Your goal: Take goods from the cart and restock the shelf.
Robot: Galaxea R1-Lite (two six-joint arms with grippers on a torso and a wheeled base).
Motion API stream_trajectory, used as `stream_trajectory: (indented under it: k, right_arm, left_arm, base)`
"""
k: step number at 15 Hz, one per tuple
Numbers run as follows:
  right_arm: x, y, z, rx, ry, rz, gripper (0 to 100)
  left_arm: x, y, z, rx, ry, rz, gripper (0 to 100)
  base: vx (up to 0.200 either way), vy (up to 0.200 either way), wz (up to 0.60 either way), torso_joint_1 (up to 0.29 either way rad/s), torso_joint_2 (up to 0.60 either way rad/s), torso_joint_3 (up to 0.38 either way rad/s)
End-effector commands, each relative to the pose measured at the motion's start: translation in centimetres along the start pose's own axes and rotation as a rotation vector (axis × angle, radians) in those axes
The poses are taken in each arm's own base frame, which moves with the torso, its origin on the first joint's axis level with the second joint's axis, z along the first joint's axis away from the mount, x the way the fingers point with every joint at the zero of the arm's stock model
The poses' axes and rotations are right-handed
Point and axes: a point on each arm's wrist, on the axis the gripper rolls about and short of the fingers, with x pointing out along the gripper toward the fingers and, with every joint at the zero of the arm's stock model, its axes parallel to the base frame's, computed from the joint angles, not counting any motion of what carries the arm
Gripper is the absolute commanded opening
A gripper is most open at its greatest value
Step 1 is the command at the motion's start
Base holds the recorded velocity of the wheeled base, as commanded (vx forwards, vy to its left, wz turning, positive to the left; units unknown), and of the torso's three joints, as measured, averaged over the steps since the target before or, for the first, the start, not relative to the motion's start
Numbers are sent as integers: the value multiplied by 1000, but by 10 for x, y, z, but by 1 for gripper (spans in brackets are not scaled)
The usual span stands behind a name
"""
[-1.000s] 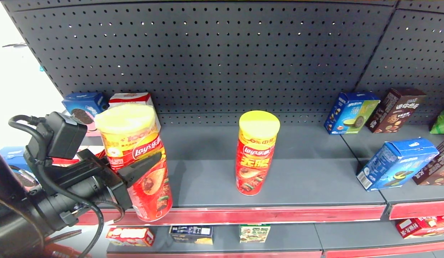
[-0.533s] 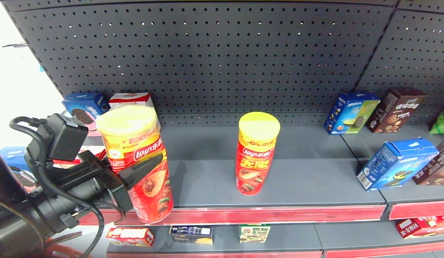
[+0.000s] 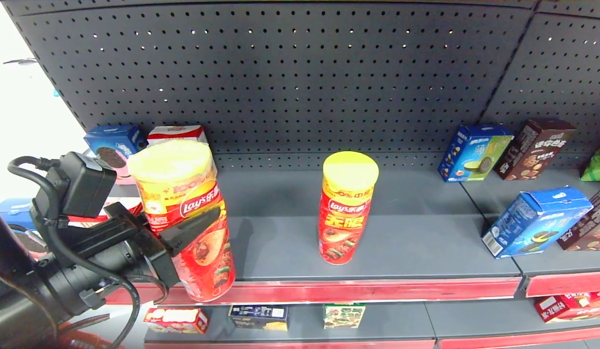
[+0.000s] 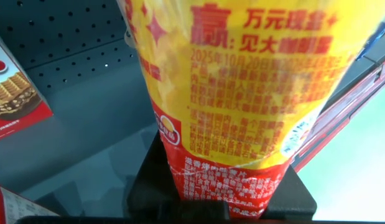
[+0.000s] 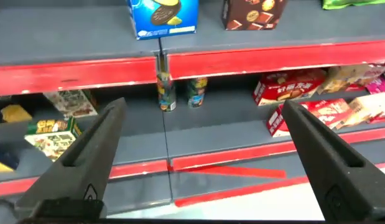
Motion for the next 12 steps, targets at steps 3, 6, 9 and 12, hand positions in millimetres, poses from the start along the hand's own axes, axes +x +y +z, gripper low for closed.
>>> stream_trajectory:
  k: [3, 6, 9, 12]
  right_arm:
    - [2, 6, -2, -29, -48, 260, 100]
    - [3, 6, -9, -1, -18, 241, 100]
    - [3, 6, -9, 1, -17, 239, 100]
    - [3, 6, -9, 1, -17, 239, 100]
  left_arm:
    - [-6, -2, 3, 2, -16, -2, 0]
    - [-5, -4, 4, 3, -20, -16, 0]
    - [-4, -4, 6, 4, -26, -16, 0]
    - [-2, -3, 11, 7, -40, -6, 0]
  base:
    - [0, 0, 0, 0, 0, 0]
    - [0, 0, 0, 0, 0, 0]
    - [0, 0, 0, 0, 0, 0]
    - [0, 0, 0, 0, 0, 0]
